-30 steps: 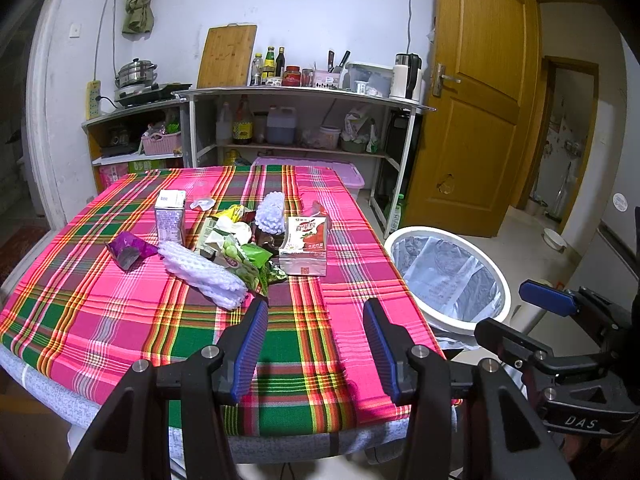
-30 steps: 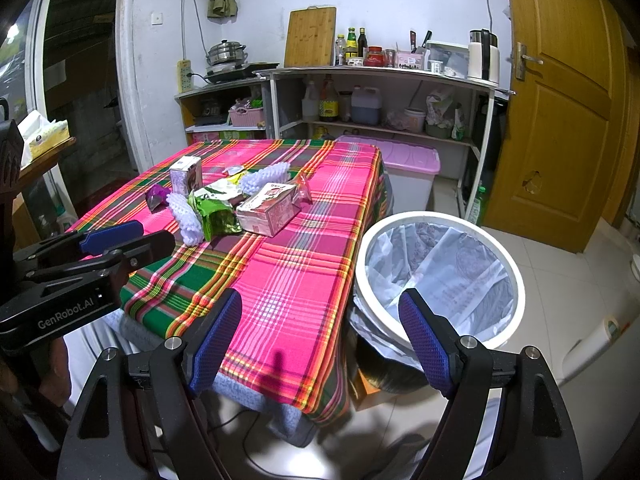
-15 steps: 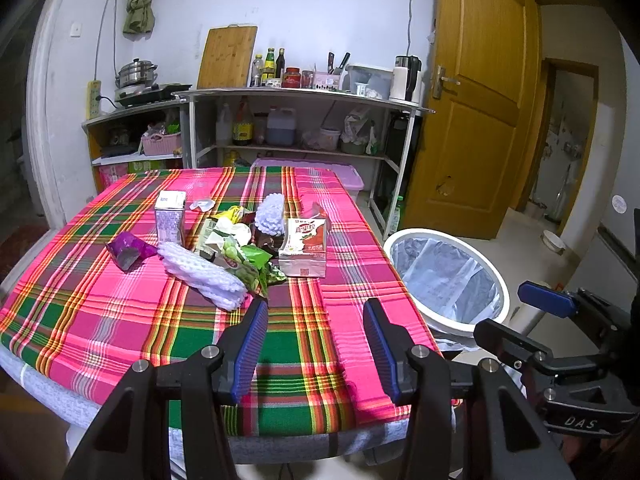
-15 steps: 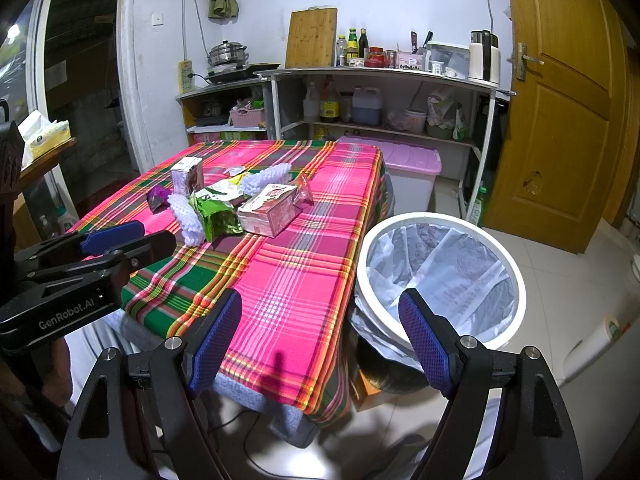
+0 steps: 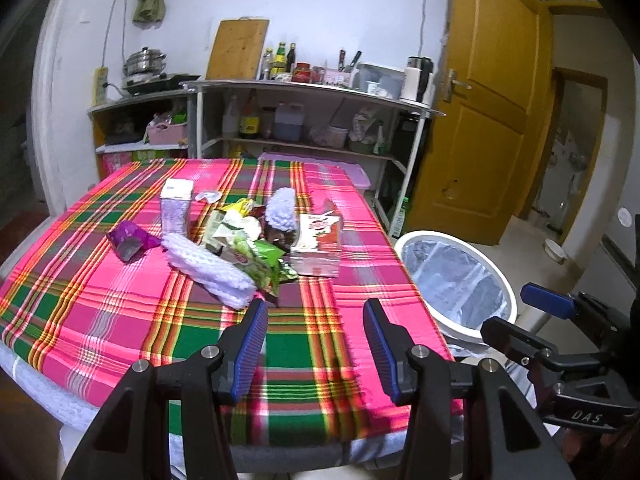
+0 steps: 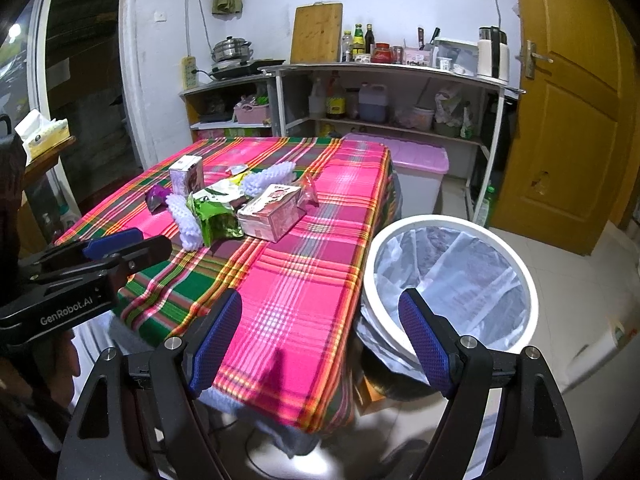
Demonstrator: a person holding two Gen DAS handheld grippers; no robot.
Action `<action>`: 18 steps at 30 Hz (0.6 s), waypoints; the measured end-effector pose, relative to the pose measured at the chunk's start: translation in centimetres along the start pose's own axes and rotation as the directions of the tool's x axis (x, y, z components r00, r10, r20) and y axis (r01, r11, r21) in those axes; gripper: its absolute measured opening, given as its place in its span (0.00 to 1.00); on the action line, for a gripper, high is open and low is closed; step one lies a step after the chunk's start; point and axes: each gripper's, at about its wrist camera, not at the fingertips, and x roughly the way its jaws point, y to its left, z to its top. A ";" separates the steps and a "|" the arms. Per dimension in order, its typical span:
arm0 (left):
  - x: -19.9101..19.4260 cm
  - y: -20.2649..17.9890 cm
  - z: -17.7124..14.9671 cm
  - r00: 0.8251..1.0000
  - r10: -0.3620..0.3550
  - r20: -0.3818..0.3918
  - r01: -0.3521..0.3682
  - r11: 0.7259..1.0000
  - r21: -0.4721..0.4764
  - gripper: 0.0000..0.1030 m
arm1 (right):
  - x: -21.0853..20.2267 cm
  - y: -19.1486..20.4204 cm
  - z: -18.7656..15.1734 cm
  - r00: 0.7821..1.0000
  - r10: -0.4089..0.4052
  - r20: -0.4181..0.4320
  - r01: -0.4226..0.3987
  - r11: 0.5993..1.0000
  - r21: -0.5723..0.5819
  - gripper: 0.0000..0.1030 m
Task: Collect trash
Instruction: 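Grasp the white foam net with the left tool while the right tool grasps the green wrapper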
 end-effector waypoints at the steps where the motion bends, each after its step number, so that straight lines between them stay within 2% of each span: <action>1: 0.3 0.3 0.1 1.000 0.001 -0.007 -0.001 1.000 -0.006 0.48 | 0.4 0.0 0.2 1.000 0.005 -0.006 -0.005 1.000 0.000 0.78; 11: 3.2 4.4 0.8 0.997 0.056 -0.054 -0.060 0.995 -0.082 0.48 | 3.8 1.2 2.4 0.997 0.065 -0.037 -0.066 0.998 -0.014 0.78; 18: 5.5 8.3 2.4 0.994 0.088 -0.063 -0.098 0.978 -0.184 0.48 | 6.4 1.5 4.1 0.995 0.082 -0.056 -0.082 0.997 -0.005 0.78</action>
